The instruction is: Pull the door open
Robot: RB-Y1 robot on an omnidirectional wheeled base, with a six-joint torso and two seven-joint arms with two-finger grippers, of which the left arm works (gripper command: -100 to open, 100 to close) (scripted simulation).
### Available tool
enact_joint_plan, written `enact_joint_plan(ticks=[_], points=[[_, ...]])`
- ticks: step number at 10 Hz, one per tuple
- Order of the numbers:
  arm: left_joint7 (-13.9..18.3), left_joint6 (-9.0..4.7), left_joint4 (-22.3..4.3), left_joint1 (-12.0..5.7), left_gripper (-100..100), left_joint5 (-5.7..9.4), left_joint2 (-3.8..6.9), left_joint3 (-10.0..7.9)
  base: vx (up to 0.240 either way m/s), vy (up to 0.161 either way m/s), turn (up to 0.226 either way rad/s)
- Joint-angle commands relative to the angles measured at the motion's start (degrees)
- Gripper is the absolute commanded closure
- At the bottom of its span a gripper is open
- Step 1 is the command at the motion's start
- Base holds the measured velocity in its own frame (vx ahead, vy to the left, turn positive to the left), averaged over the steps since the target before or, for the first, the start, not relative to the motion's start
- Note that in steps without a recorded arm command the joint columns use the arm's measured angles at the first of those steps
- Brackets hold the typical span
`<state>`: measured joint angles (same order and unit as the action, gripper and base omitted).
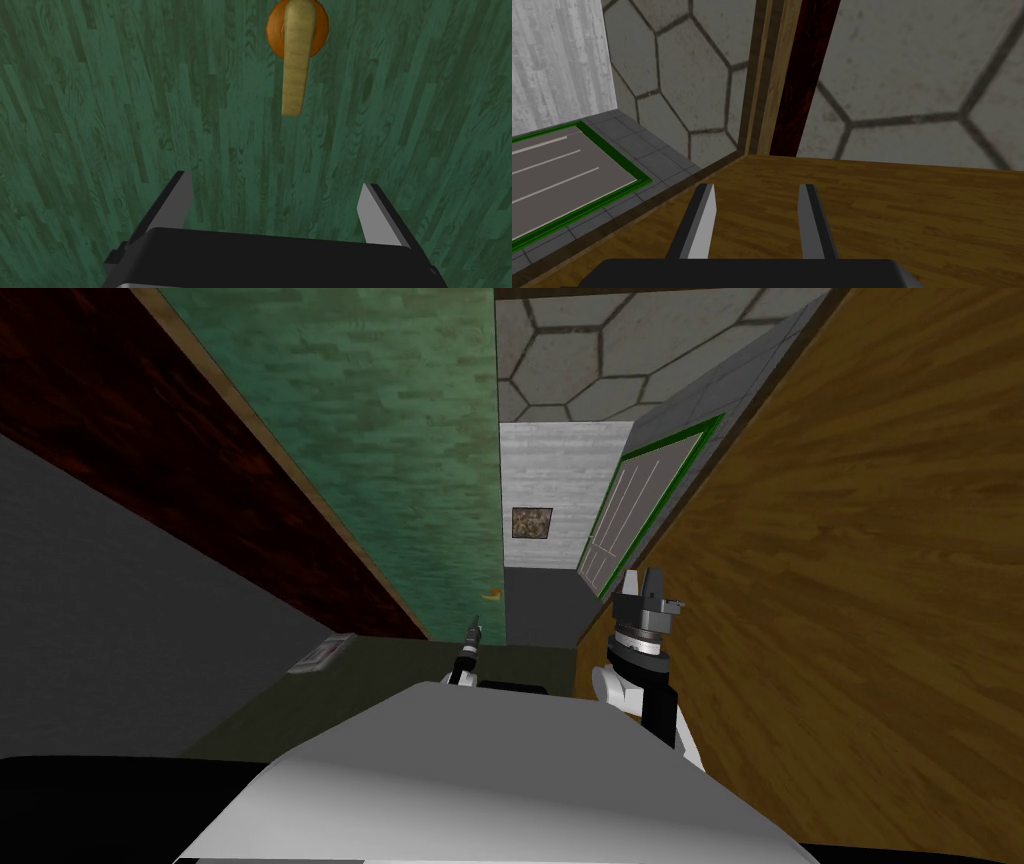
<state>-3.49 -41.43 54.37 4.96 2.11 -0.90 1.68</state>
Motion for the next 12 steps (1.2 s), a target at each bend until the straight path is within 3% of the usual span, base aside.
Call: enact_joint_plan(ticks=[1, 3, 4, 7, 8, 9, 12], points=[[-0.1, -0.24, -1.5, -0.64, -100, 0.06, -0.57, 0.06, 0.2, -0.019, 0.017], [-0.2, -0.33, -1.9, -0.8, -100, 0.06, -0.81, 0.06, 0.141, -0.022, 0.014], [-0.3, -0.15, -2.4, -1.1, -100, 0.33, 0.91, -0.75, -0.01, 0.067, -0.236], [-0.3, 0.16, -3.5, -1.66, -100, 0.95, 4.04, -2.55, -0.048, 0.087, -0.197], [-0.2, 0.21, -3.9, -1.86, -100, 1.2, 4.63, -3.15, -0.046, 0.04, -0.198], [-0.2, 0.23, -4.5, -2.29, -100, 1.82, 5.01, -4.38, -0.031, 0.031, -0.261], [-0.2, -0.03, -5.3, -3.15, -100, 3.19, 3.75, -6.56, 0.114, -0.028, -0.128]])
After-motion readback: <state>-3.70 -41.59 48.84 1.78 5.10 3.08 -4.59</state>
